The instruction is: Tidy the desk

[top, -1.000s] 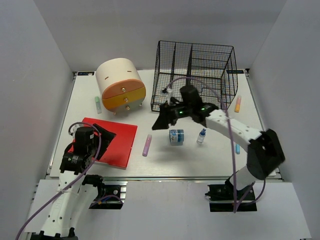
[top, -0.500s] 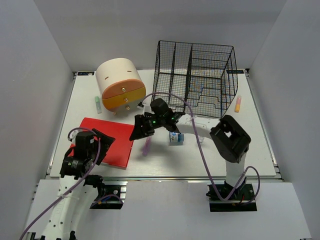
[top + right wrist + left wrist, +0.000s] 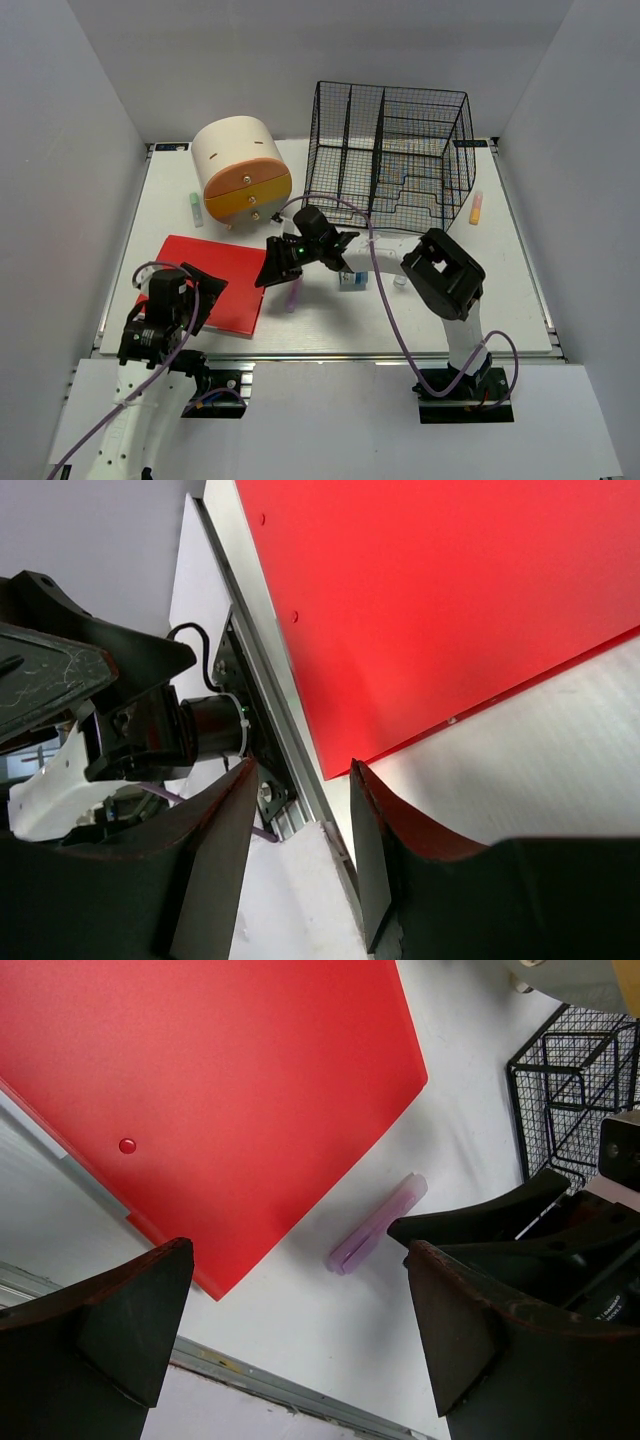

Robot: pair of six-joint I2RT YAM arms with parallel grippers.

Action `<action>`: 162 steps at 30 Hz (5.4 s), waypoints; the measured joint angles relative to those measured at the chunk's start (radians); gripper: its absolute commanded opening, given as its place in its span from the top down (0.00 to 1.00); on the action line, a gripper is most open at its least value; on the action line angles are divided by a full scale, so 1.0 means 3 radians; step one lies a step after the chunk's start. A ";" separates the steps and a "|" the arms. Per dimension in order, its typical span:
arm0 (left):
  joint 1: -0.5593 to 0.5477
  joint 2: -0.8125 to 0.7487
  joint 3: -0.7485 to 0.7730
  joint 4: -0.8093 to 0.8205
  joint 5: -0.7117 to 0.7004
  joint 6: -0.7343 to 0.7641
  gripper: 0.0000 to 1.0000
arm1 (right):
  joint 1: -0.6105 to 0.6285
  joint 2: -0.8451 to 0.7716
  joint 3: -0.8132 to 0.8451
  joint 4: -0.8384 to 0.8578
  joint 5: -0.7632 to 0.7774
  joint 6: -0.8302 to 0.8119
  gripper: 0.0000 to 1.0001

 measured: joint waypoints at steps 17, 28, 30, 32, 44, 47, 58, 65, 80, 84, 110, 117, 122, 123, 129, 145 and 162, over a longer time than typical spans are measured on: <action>0.0000 -0.0047 -0.0090 -0.0018 0.0000 -0.0010 0.03 | 0.0075 0.0264 -0.0038 0.0183 0.0057 0.0252 0.43; 0.0000 -0.0047 -0.0135 0.0055 0.0019 -0.0014 0.03 | 0.0076 0.0323 -0.0076 0.0211 0.0074 0.0322 0.42; 0.0000 -0.0047 -0.0139 0.0055 0.0025 -0.0017 0.03 | 0.0078 0.0348 -0.0075 0.0226 0.0074 0.0341 0.43; 0.0000 -0.0048 -0.0139 0.0055 0.0027 -0.0019 0.03 | 0.0079 0.0385 -0.0075 0.0237 0.0076 0.0355 0.43; 0.0000 -0.0104 -0.0139 0.0051 0.0027 -0.0022 0.03 | 0.0103 0.0463 -0.0057 0.0209 0.0132 0.0425 0.44; 0.0000 -0.0104 -0.0139 0.0050 0.0027 -0.0022 0.03 | 0.0103 0.0490 -0.0043 0.0245 0.0117 0.0451 0.46; 0.0000 -0.0104 -0.0139 0.0053 0.0027 -0.0022 0.03 | 0.0103 0.0497 -0.0029 0.0328 0.0045 0.0538 0.55; 0.0000 -0.0104 -0.0139 0.0053 0.0027 -0.0022 0.03 | 0.0103 0.0596 0.0065 0.0375 0.0032 0.0587 0.56; 0.0000 -0.0103 -0.0139 0.0053 0.0027 -0.0022 0.03 | 0.0099 0.0491 -0.0064 0.0429 -0.0027 0.0608 0.50; 0.0000 -0.0104 -0.0139 0.0053 0.0027 -0.0022 0.03 | 0.0100 0.0477 -0.0066 0.0427 -0.0027 0.0610 0.50; 0.0000 -0.0137 -0.0140 0.0056 0.0027 -0.0022 0.02 | 0.0100 0.0544 0.0098 0.0170 -0.0005 0.0586 0.50; 0.0000 -0.0137 -0.0140 0.0056 0.0027 -0.0022 0.02 | 0.0100 0.0614 0.0137 0.0103 0.0019 0.0585 0.50; 0.0000 -0.0139 -0.0140 0.0058 0.0028 -0.0020 0.02 | 0.0100 0.0614 0.0137 0.0053 0.0051 0.0580 0.50; 0.0000 -0.0139 -0.0140 0.0061 0.0029 -0.0022 0.02 | 0.0100 0.0614 0.0137 0.0053 0.0052 0.0581 0.50; 0.0000 -0.0140 -0.0140 0.0061 0.0048 -0.0022 0.02 | 0.0100 0.0670 0.0197 0.0083 0.0018 0.0617 0.50; 0.0001 -0.0140 -0.0140 0.0065 0.0050 -0.0022 0.02 | 0.0103 0.0765 0.0259 0.0268 -0.0128 0.0778 0.64; 0.0003 -0.0141 -0.0140 0.0065 0.0051 -0.0023 0.02 | 0.0078 0.0849 0.0164 0.0813 -0.0244 0.1186 0.64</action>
